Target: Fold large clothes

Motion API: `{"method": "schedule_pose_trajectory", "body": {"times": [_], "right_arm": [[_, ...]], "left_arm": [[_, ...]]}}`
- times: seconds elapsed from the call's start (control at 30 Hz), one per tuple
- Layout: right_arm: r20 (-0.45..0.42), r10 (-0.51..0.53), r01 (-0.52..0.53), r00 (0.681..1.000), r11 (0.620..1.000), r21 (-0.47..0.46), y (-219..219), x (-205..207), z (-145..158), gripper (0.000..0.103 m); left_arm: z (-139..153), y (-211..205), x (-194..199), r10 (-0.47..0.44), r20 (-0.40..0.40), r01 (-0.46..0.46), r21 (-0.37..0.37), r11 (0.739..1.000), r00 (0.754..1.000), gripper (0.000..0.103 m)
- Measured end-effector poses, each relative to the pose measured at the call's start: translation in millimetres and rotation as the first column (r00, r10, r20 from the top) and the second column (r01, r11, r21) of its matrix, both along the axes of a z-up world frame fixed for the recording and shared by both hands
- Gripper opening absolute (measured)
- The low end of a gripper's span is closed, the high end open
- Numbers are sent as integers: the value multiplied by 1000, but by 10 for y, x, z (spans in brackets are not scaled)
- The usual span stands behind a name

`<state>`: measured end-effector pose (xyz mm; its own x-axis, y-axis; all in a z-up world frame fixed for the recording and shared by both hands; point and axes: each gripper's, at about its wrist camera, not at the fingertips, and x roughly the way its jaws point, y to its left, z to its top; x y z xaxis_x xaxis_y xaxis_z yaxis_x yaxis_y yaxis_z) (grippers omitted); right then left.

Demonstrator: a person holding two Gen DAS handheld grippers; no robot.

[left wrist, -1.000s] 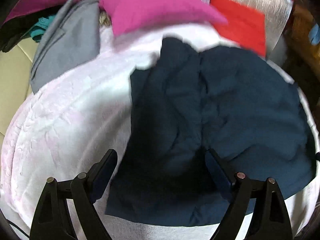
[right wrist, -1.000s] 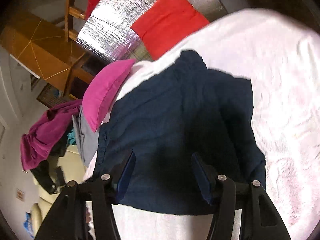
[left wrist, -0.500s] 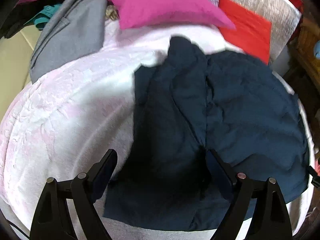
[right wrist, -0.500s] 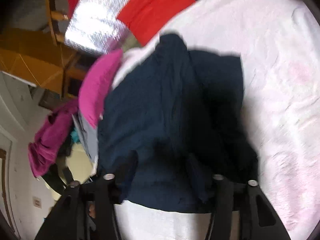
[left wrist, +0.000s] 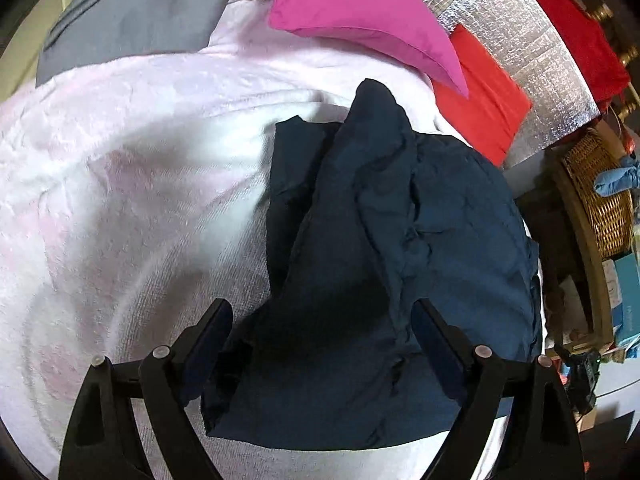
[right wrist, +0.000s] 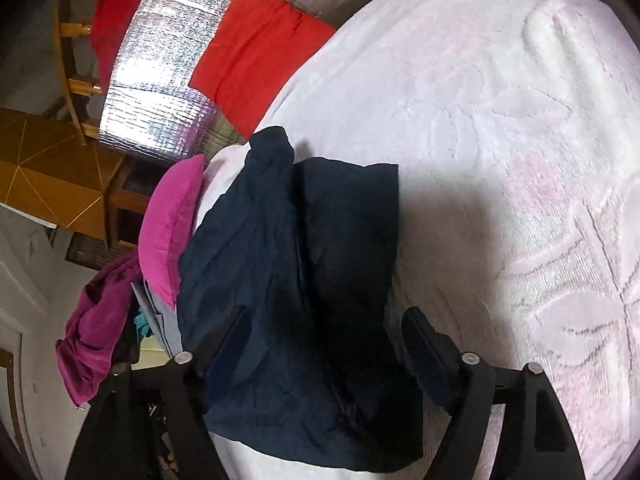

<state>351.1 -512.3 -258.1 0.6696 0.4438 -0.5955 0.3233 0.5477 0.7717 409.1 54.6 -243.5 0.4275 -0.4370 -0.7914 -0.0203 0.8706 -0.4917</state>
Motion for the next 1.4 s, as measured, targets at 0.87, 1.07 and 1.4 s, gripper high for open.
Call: {"method": "schedule_pose_trajectory", "body": {"times": [0.87, 1.07, 1.4], "right_arm": [[64, 94, -92, 994, 995, -36, 435, 293, -213, 44], [70, 93, -85, 993, 991, -102, 515, 265, -43, 39], [79, 100, -90, 992, 988, -128, 606, 149, 241, 37]], "left_arm": [[-97, -354, 73, -32, 12, 32, -3, 999, 999, 69], [-27, -313, 2, 14, 42, -16, 45, 999, 999, 37], [135, -140, -105, 4, 65, -4, -5, 1000, 998, 21]]}}
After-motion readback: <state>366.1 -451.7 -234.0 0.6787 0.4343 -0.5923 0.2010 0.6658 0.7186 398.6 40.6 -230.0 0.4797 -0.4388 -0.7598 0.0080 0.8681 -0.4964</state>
